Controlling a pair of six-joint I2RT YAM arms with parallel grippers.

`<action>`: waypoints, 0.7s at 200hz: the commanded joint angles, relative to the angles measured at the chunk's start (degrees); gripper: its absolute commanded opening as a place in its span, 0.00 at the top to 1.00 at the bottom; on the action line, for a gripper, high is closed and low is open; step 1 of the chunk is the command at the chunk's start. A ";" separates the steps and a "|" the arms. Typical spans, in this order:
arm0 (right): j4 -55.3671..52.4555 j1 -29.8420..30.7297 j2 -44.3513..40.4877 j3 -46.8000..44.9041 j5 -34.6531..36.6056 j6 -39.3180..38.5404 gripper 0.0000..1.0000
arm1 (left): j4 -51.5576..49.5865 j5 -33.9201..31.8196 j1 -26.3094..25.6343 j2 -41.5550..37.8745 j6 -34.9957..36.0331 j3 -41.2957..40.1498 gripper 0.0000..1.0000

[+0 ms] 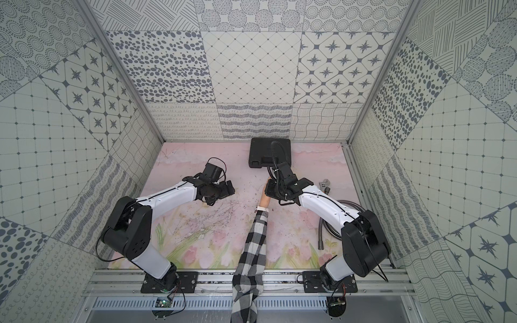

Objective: Take off the watch
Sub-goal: Adjust the hand at the center of the board.

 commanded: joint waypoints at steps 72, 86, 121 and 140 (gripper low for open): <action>-32.24 11.02 15.10 21.61 34.72 -9.87 0.98 | 7.41 3.26 2.21 -2.38 -2.69 -9.52 0.04; -33.65 11.83 18.19 24.75 35.31 -9.82 0.98 | 7.57 3.14 2.58 -2.72 -2.75 -10.11 0.04; -37.34 13.70 26.93 33.95 36.68 -10.28 0.96 | 7.47 2.72 3.34 -2.77 -3.22 -10.94 0.04; -38.73 14.45 31.29 38.07 37.11 -10.81 0.96 | 7.32 2.37 3.61 -3.17 -3.86 -11.45 0.04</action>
